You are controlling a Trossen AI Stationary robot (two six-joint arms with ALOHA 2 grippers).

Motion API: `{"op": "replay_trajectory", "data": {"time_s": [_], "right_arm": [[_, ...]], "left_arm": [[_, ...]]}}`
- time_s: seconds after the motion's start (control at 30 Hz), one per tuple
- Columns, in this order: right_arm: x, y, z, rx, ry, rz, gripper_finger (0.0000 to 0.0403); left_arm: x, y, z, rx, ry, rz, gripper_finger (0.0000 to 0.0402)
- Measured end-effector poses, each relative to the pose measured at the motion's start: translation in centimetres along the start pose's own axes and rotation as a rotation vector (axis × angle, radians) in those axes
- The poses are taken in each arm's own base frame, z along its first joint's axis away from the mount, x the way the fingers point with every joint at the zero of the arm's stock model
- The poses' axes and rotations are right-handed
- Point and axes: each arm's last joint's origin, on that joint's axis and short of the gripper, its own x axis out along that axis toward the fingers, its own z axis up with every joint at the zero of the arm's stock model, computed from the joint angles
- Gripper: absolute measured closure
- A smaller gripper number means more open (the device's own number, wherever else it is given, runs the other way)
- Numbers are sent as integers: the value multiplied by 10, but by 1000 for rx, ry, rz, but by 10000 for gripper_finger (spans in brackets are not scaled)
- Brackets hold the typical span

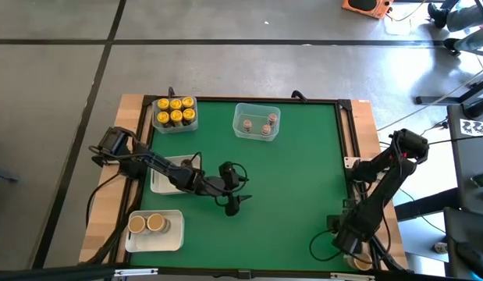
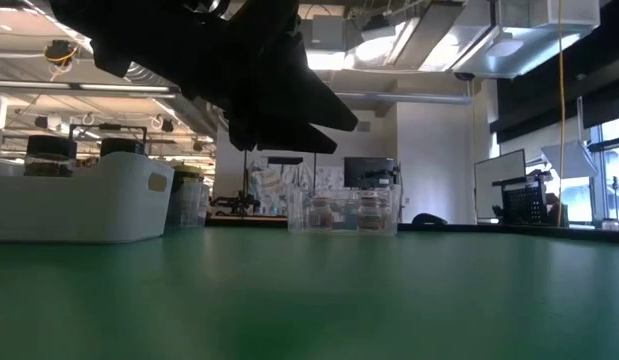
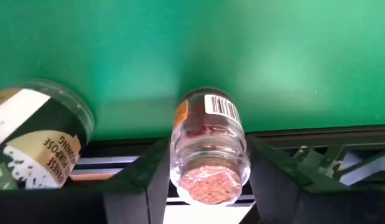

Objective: Sort spices by type
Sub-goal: Put the brown seasoning bottle into the right transparent bin

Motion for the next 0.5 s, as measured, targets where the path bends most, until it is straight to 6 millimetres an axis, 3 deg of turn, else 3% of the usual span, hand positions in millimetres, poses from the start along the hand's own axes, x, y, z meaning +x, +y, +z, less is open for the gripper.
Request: {"op": "replay_trajectory", "data": {"time_s": [0.5], "right_arm": [[-49,-18,49,37,-262,-105,217]], "left_arm": [[0,0,0,-10,1,0,101]]}}
